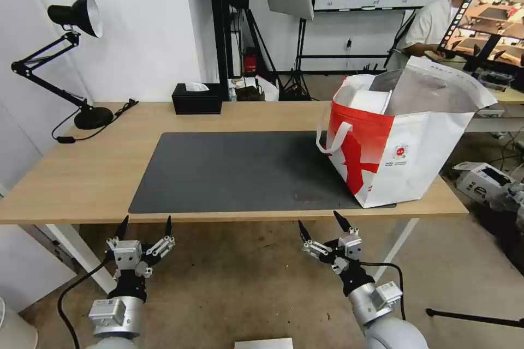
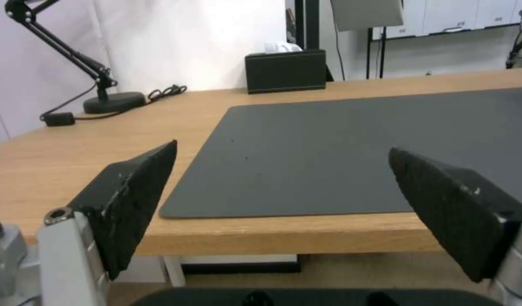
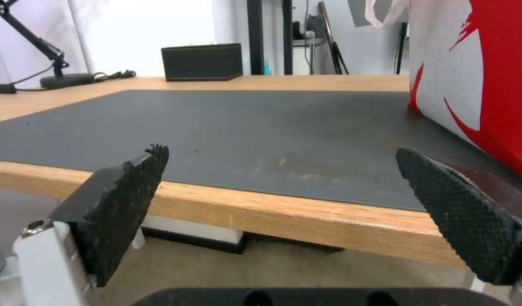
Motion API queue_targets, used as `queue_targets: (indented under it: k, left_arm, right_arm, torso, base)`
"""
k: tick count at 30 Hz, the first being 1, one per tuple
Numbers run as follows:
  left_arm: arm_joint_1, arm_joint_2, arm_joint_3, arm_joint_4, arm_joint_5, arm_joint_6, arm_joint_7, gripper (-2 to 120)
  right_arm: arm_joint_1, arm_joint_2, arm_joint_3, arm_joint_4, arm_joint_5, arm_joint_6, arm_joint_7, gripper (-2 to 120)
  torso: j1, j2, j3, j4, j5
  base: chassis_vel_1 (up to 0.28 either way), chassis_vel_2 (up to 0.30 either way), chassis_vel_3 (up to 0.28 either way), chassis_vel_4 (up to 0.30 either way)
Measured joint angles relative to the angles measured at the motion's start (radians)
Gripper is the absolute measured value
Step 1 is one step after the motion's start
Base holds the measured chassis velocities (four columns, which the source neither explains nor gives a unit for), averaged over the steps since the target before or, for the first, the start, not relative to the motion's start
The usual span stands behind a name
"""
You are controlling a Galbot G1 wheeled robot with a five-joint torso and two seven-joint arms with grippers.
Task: Pick up the trash from the table and place it into the takeout bag.
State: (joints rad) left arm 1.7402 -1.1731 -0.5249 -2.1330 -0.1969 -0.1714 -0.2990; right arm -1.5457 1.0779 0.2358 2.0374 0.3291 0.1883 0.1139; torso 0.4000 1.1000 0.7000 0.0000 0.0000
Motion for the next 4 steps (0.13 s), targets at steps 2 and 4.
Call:
queue_targets:
  k: [2,4]
  left_arm:
    - [0.000,0.000,0.000,0.000,0.000,0.000,0.000,100]
    - [0.000,0.000,0.000,0.000,0.000,0.000,0.000,100]
  right_arm:
    - [0.000,0.000,0.000,0.000,0.000,0.000,0.000,100]
    - [0.000,0.000,0.000,0.000,0.000,0.000,0.000,100]
  torso:
    - [0.000,0.000,0.000,0.0000,0.0000]
    - [0.000,0.000,0.000,0.0000,0.0000]
  base:
    - [0.000,0.000,0.000,0.000]
    - [0.000,0.000,0.000,0.000]
